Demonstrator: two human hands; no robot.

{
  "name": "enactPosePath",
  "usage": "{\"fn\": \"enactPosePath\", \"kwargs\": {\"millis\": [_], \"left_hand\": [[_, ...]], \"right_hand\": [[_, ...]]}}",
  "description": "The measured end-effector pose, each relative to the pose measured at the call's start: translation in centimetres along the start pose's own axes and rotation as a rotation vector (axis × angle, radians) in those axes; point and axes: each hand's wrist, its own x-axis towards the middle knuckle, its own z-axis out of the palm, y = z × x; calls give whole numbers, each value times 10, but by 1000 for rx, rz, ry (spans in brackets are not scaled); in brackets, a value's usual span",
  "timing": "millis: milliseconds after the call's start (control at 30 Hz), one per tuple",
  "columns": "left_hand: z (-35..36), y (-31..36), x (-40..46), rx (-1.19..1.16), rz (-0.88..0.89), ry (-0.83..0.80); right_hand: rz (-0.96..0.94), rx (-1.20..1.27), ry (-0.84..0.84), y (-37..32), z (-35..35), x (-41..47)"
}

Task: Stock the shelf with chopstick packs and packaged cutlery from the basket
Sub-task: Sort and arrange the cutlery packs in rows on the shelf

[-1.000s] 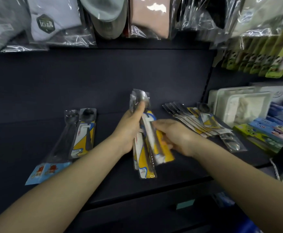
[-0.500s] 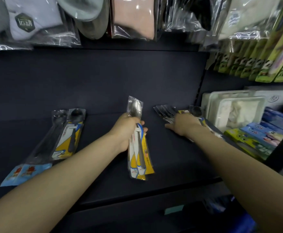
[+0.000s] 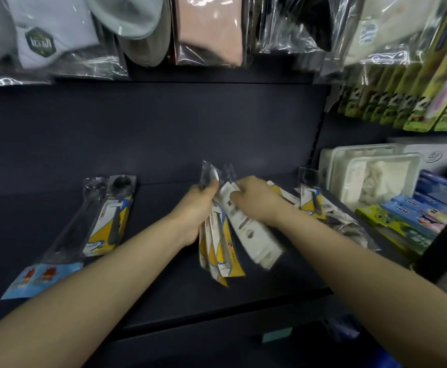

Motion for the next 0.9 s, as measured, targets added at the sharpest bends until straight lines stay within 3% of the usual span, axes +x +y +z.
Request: {"fn": "enactPosePath", "kwargs": {"millis": [100, 267, 400, 500, 633, 733, 900], "left_hand": [[0, 0, 1, 39, 36, -23], [-11, -1, -5, 59, -2, -163], [-18, -3, -14, 35, -11, -290], [-14, 2, -22, 180, 25, -373], [-15, 2, -27, 456, 20, -405], [-18, 4, -35, 513, 19, -416], [-23, 10, -57, 885, 209, -329]], "right_hand": [[-76, 106, 38, -15, 10, -12], [-106, 451, -64, -9, 14, -18], [-76, 485, 209, 11, 5, -10], [-55, 638, 85, 14, 7, -9], [-54, 655, 73, 13, 22, -5], [-43, 598, 199, 11, 32, 2], [-11, 438, 341, 6, 41, 10]]}}
